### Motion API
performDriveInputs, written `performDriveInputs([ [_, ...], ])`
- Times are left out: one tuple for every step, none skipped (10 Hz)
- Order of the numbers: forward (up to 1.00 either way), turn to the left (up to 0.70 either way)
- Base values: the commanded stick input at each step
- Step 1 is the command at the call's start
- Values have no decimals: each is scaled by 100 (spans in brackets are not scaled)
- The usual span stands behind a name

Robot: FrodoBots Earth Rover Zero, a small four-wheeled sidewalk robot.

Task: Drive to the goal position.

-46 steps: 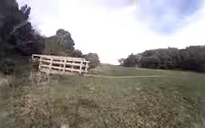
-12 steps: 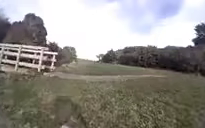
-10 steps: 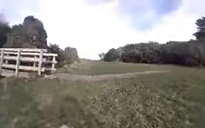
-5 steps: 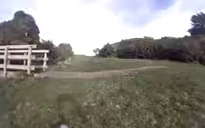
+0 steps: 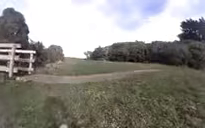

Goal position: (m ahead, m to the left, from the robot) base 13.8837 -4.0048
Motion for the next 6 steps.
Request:
performDriveInputs([
  [85,-3],
  [85,-3],
  [85,-3],
  [85,-3],
  [85,-3],
  [85,-3],
])
